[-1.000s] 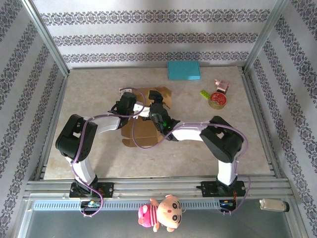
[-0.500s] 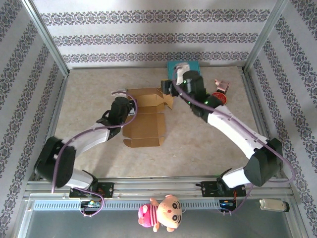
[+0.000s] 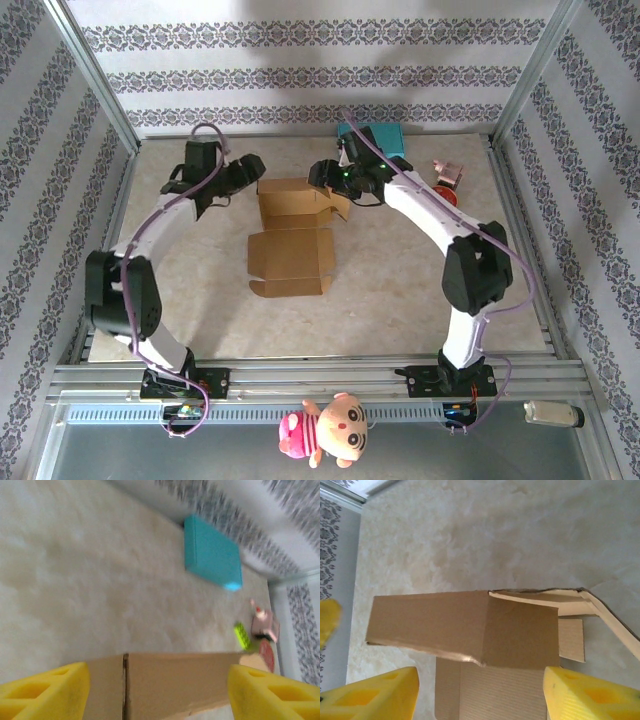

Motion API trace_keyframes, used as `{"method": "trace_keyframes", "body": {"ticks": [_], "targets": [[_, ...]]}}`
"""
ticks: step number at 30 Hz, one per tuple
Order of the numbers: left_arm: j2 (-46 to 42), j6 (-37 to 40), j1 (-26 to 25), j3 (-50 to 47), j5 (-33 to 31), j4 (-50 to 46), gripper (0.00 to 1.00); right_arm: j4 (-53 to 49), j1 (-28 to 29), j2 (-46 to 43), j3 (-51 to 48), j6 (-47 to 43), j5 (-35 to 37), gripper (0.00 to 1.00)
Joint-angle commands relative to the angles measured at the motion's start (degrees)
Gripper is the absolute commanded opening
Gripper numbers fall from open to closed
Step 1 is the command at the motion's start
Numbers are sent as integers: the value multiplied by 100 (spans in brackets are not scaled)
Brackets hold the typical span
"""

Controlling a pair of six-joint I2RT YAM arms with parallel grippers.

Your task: Fold the paper box

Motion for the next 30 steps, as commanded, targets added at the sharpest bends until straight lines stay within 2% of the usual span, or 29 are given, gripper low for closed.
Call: {"method": "trace_keyframes", "body": {"ticks": [1, 3, 7, 11, 18, 22, 26, 30], "targets": [[193, -360, -31, -41, 676, 36, 70, -160, 87, 272, 410, 134, -111, 65], [365, -347, -31, -31, 623, 32, 67, -100, 82, 453, 476, 208, -172, 62], [617, -446, -31, -72, 775, 220, 61, 129, 144, 680, 522, 361, -473, 48], [736, -563, -31, -179, 1025, 426, 55, 448, 207, 703, 303, 598, -714, 47], [701, -496, -31, -254, 903, 410, 51, 951, 112, 524, -174, 991, -734, 38], [701, -307, -31, -149, 720, 172, 50, 949, 25, 197, -387, 894, -713, 47], [683, -199, -27, -96, 553, 42, 50, 870, -27, -568, -866, 610, -504, 57], [692, -115, -29, -71, 482, -43, 49, 923, -39, -1525, -1892, 477, 278, 61]]}}
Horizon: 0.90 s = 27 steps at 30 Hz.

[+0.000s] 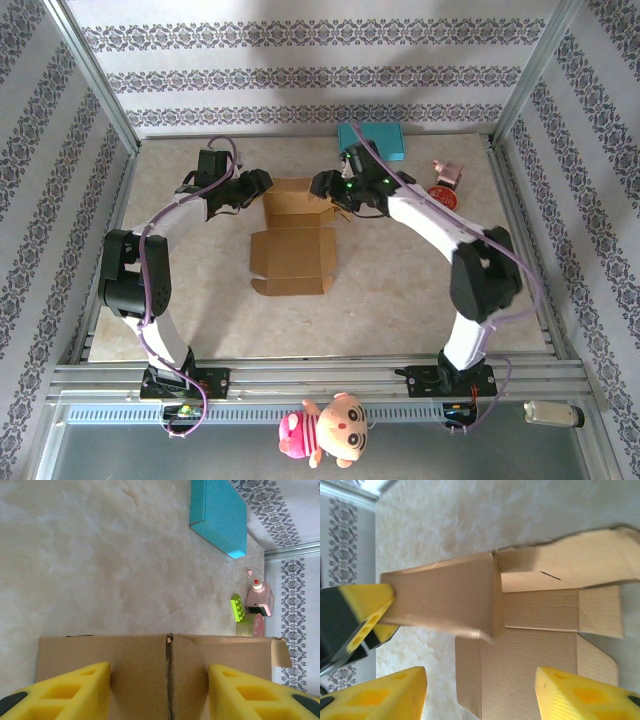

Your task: Fold the paper box

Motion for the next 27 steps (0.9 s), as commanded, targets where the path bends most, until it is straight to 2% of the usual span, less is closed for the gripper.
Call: {"method": "trace_keyframes", "body": {"ticks": [1, 3, 6, 9, 14, 18, 20, 23, 27], "targets": [[48, 209, -7, 70, -235, -469, 50, 119, -54, -873, -786, -202, 844, 62], [68, 227, -7, 92, -215, -510, 49, 433, -41, -1067, -1427, -179, 1054, 62], [59, 228, -7, 111, -193, -521, 49, 842, 32, -855, -1763, -137, 878, 61], [57, 232, -7, 139, -183, -531, 49, 1263, 203, -400, -1670, -82, 833, 59], [101, 230, -7, 115, -164, -532, 49, 1833, 329, 225, -1501, 248, 1659, 58], [102, 238, -7, 122, -146, -566, 49, 2353, 328, 687, -1445, 373, 1857, 60], [94, 247, -7, 143, -134, -584, 49, 2491, 354, 925, -1402, 346, 2017, 64], [61, 248, -7, 162, -129, -598, 48, 2591, 345, 1159, -1329, 238, 2052, 71], [32, 282, -7, 166, -145, -635, 48, 2913, 328, 1398, -1285, 152, 1855, 65]]}}
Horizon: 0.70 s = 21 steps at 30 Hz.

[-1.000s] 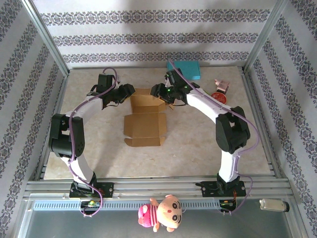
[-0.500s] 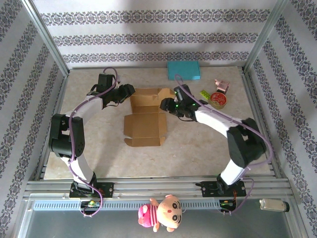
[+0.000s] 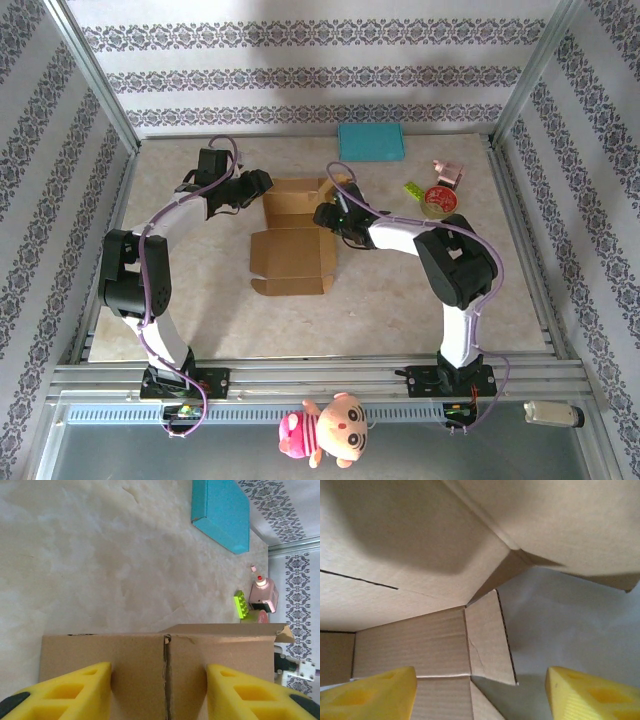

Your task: Fold the paper box

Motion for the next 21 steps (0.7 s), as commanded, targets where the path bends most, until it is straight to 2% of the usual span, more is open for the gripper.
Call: {"method": "trace_keyframes", "body": {"ticks": [1, 5, 11, 16, 19, 21], "targets": [[35, 164, -3, 86, -137, -462, 48, 550, -16, 192, 201, -52, -22, 60], [40, 188, -7, 78, -135, -461, 48, 1076, 118, 144, 40, -179, -10, 48], [256, 200, -7, 110, 16, -495, 47, 1208, 336, 353, 323, -529, -528, 39], [217, 185, -2, 83, -6, -451, 47, 1274, 489, 624, 369, -446, -790, 41], [184, 193, -7, 63, -51, -455, 47, 1268, 470, 267, 148, -698, -767, 46], [174, 206, -7, 68, -55, -465, 47, 1094, 457, -178, -67, -1053, -710, 52]]}}
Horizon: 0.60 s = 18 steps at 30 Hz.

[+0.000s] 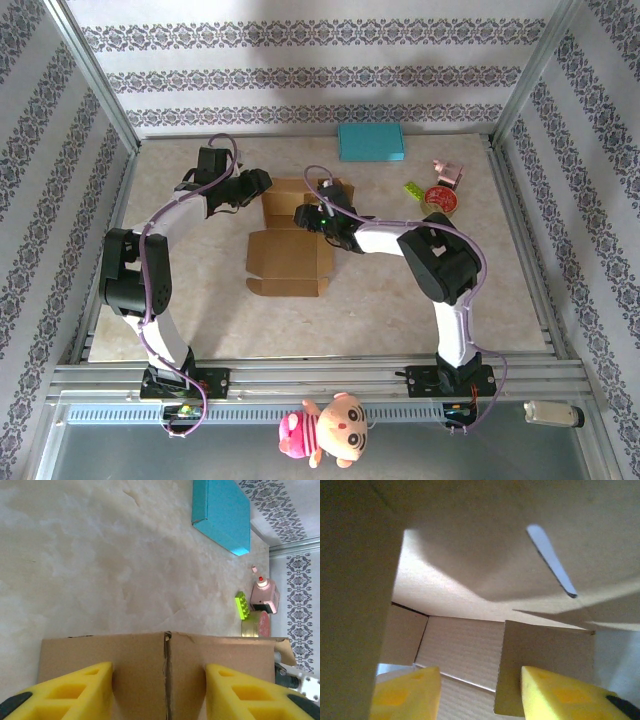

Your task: Fold the paper box

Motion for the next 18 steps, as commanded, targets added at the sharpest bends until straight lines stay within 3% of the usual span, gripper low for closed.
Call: {"method": "trace_keyframes", "body": {"ticks": [1, 8, 10, 11, 13, 16, 18], "targets": [[110, 158, -20, -15, -83, -432, 47, -161, 31, -797, -383, -697, -87, 54], [82, 140, -25, -51, -95, -391, 47, -952, -116, -2579, -1420, -2084, 732, 66], [60, 143, -29, -67, -111, -380, 47, -922, -163, -2794, -1540, -2528, 1295, 78], [47, 134, -29, -89, -117, -356, 47, -921, -184, -2753, -1503, -2772, 1635, 90], [47, 84, -29, -138, -133, -281, 46, -1013, -273, -2435, -1202, -3083, 1964, 98], [96, 12, -29, -164, -50, -214, 46, -1401, -379, -1778, -455, -3160, 2048, 97], [103, 3, -29, -158, -17, -196, 46, -1486, -408, -1413, -117, -3053, 1855, 91]]}}
